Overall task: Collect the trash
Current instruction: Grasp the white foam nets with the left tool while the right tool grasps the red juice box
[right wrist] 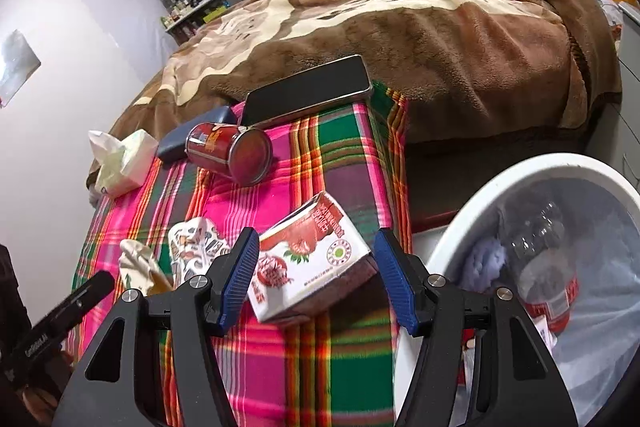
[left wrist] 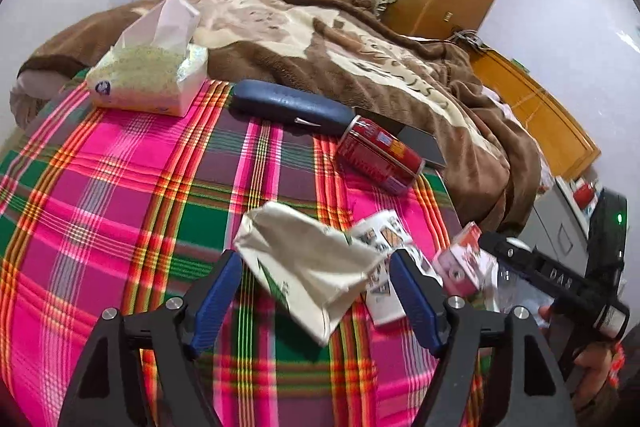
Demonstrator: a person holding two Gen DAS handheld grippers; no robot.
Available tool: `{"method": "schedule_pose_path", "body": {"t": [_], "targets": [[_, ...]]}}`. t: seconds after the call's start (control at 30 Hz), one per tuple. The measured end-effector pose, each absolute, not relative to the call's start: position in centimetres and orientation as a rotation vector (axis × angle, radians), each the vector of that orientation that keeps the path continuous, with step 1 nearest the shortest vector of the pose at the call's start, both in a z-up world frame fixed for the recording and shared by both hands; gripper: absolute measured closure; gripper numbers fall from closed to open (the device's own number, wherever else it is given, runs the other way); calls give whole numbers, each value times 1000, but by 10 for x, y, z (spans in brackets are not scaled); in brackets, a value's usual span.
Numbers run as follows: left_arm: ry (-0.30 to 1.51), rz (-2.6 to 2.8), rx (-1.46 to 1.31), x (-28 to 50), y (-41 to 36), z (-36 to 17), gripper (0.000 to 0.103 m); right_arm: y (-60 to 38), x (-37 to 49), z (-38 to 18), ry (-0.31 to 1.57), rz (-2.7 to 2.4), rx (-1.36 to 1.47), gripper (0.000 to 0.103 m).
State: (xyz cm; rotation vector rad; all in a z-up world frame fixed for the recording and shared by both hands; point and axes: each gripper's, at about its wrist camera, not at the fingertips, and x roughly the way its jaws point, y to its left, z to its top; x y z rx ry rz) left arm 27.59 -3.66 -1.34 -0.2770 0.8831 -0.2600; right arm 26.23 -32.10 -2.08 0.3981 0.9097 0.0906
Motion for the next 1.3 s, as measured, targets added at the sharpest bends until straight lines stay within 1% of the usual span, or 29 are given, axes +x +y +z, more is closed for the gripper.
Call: {"method": "schedule_pose_path", "body": {"t": [0.17, 0.53, 0.7, 0.87, 1.0, 1.17, 1.3], "targets": [[902, -241, -308, 294, -39, -21, 26, -320, 271, -24, 927, 94, 392, 42], [907, -197, -228, 319, -49, -24, 23, -316, 279, -29, 952, 114, 380, 42], [909, -189, -175, 320, -53, -27, 23, -315, 278, -29, 961, 127, 383, 42], [991, -208, -140, 313, -51, -45, 23, -315, 276, -28, 966, 133, 366, 41], [1011, -199, -140, 305, -41, -55, 24, -316, 275, -29, 967, 124, 374, 41], [1001, -186, -87, 296, -28, -56, 23, -311, 272, -29, 970, 140, 373, 41], [984, -171, -109, 294, -17, -50, 23, -308, 272, -29, 963, 144, 364, 41]]}}
